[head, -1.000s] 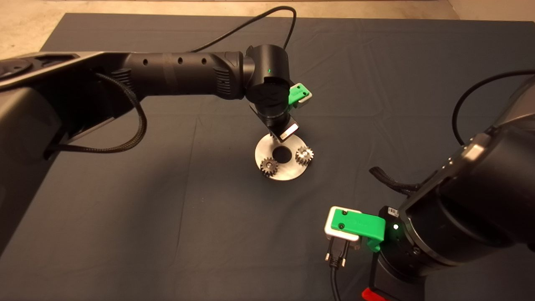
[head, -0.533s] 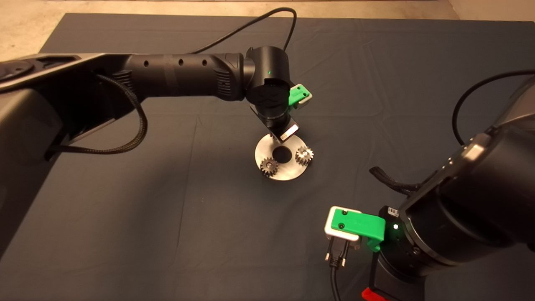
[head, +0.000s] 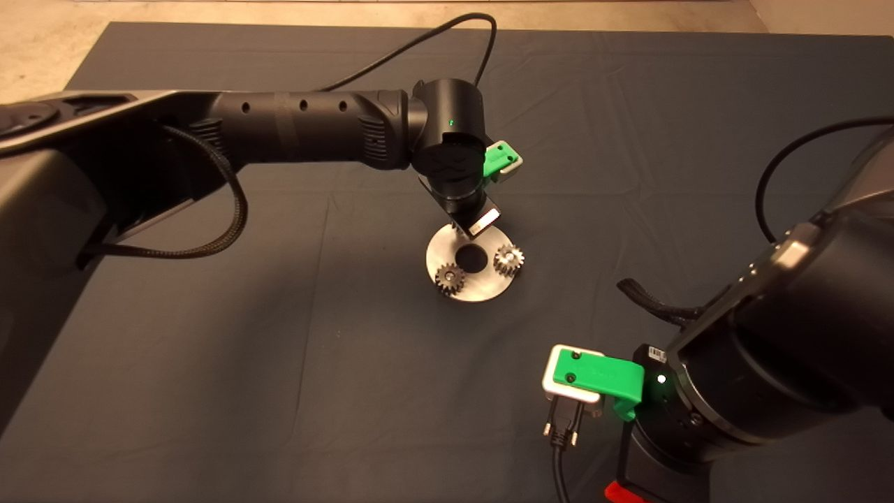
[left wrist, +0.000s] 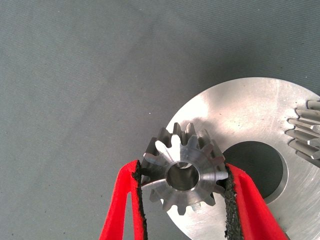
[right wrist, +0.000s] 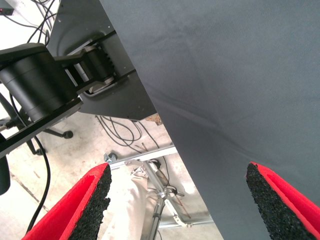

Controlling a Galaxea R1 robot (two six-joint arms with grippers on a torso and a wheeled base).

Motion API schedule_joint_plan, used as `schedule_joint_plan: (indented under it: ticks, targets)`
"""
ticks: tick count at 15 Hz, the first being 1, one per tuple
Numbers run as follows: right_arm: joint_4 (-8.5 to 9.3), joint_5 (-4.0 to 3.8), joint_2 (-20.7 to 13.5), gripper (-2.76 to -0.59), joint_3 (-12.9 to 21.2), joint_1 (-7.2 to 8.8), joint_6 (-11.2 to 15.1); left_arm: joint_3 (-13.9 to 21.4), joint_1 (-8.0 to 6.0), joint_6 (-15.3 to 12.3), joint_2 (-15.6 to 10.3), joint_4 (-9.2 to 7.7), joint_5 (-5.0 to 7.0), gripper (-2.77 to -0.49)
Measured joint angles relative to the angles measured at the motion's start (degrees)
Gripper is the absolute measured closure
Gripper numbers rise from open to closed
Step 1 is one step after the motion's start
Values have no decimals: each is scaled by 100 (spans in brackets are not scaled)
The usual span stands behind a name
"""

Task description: Install three planetary gears onto the carrier pins

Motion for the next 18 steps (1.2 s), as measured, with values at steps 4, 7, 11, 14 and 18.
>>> schedule_joint_plan:
  ticks: [4, 7, 11, 14, 18]
  targets:
    - [2, 0, 2, -200, 0, 0, 0, 0, 15, 0, 49, -6, -62, -64]
    - [0, -2, 2, -200, 0, 0, 0, 0, 15, 1, 46, -13, -75, -64]
    - [2, -2, 0, -200, 0, 0, 0, 0, 13, 5, 45, -15, -78, -64]
    - [2, -2, 0, -200, 0, 0, 0, 0, 13, 6, 21, -20, -108, -64]
    - [2, 0, 2, -200, 0, 0, 0, 12, 11, 10, -93, -35, -205, -64]
